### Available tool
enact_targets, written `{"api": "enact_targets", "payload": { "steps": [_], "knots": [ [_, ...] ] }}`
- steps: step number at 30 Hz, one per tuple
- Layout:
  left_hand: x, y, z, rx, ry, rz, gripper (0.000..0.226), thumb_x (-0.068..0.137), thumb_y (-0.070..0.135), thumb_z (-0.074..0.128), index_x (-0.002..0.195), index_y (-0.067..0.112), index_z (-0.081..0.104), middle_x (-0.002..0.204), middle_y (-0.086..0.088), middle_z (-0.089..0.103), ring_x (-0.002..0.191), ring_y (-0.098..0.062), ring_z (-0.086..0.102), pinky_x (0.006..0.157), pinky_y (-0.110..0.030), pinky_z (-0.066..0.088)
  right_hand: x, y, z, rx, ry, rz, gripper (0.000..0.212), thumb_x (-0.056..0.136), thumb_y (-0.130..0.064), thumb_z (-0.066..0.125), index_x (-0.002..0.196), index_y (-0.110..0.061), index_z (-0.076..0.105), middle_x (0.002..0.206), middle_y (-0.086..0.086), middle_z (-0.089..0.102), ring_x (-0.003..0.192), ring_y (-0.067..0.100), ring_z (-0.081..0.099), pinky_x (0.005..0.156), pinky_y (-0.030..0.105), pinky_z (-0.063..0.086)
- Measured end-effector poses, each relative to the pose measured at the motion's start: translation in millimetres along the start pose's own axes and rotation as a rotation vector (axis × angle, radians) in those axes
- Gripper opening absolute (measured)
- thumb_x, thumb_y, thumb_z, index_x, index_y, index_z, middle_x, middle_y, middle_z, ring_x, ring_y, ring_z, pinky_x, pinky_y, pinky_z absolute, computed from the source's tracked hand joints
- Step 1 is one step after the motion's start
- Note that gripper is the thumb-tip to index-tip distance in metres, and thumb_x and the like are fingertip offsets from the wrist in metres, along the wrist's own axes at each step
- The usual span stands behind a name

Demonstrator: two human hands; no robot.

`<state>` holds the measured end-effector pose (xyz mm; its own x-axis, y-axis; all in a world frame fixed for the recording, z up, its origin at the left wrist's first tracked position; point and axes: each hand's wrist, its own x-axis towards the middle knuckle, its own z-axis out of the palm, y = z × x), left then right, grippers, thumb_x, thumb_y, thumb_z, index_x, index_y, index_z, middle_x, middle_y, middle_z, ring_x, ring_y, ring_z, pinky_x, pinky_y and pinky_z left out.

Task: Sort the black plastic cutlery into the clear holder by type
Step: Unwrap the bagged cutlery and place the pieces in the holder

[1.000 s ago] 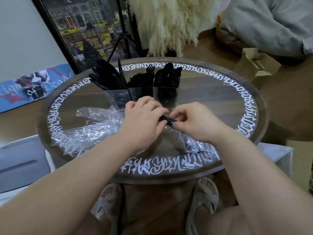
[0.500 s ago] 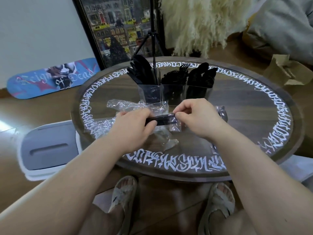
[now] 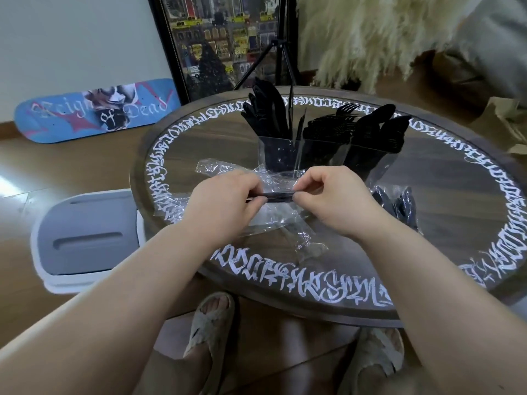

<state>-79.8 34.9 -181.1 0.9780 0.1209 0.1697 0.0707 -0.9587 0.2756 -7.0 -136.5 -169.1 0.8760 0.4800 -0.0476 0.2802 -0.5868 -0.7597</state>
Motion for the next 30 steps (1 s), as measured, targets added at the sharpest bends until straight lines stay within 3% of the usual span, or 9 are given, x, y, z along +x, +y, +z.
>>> {"api": "enact_targets", "payload": {
  "steps": [5,10,15,18,26,30],
  "knots": [
    [0.1,-4.4,-0.5,-0.036,0.003,-0.05,0.013,0.09,0.037,0.059,0.094,0.025,0.057,0.095,0.012,0.059,0.088,-0.012,0.055,0.07,-0.027,0.039,2.1,-1.2,6.5,0.013,0.015,-0.041,0.014,0.079,-0.011,0.071,0.071,-0.02,0.064,0.07,-0.008,0.063,0.067,0.01,0.057,0.068,0.025,0.049],
    [-2.6,-7.2,-4.0,-0.036,0.006,-0.052,0.014,0.088,0.032,0.062,0.09,0.022,0.052,0.088,0.01,0.057,0.083,-0.014,0.054,0.068,-0.027,0.034,-1.0,-2.6,12.8,-0.037,0.038,-0.119,0.018,0.079,-0.009,0.07,0.07,-0.021,0.06,0.086,-0.005,0.062,0.074,0.012,0.058,0.073,0.024,0.048],
    [-5.3,-9.0,-7.2,-0.043,0.005,-0.017,0.015,0.091,0.037,0.058,0.095,0.023,0.056,0.092,0.011,0.057,0.083,-0.012,0.053,0.07,-0.027,0.032,0.2,-0.6,13.3,0.057,0.041,-0.063,0.016,0.083,-0.011,0.068,0.073,-0.021,0.062,0.066,-0.002,0.066,0.065,0.012,0.062,0.072,0.034,0.054],
    [-5.8,-7.0,-8.4,-0.071,-0.018,-0.018,0.019,0.095,0.041,0.05,0.094,0.024,0.058,0.083,0.01,0.06,0.078,-0.012,0.055,0.068,-0.029,0.032,0.6,-1.1,13.2,0.114,0.032,-0.052,0.012,0.086,-0.01,0.065,0.078,-0.018,0.064,0.063,0.003,0.066,0.058,0.01,0.064,0.072,0.039,0.057],
    [-3.8,-5.4,-6.2,-0.024,-0.026,-0.011,0.031,0.099,0.043,0.039,0.085,0.022,0.057,0.064,0.008,0.051,0.069,-0.016,0.052,0.067,-0.029,0.025,2.5,-2.4,16.3,0.04,0.025,-0.131,0.017,0.084,-0.013,0.067,0.072,-0.026,0.066,0.069,-0.014,0.059,0.059,0.004,0.052,0.065,0.022,0.043],
    [-2.4,-4.7,-7.2,-0.066,-0.033,-0.038,0.034,0.099,0.042,0.038,0.078,0.02,0.051,0.062,0.003,0.052,0.066,-0.019,0.053,0.054,-0.03,0.027,1.0,-5.4,16.7,0.102,0.075,-0.191,0.023,0.085,-0.009,0.067,0.071,-0.028,0.063,0.078,-0.011,0.054,0.06,0.0,0.05,0.063,0.009,0.037]
  ]
}}
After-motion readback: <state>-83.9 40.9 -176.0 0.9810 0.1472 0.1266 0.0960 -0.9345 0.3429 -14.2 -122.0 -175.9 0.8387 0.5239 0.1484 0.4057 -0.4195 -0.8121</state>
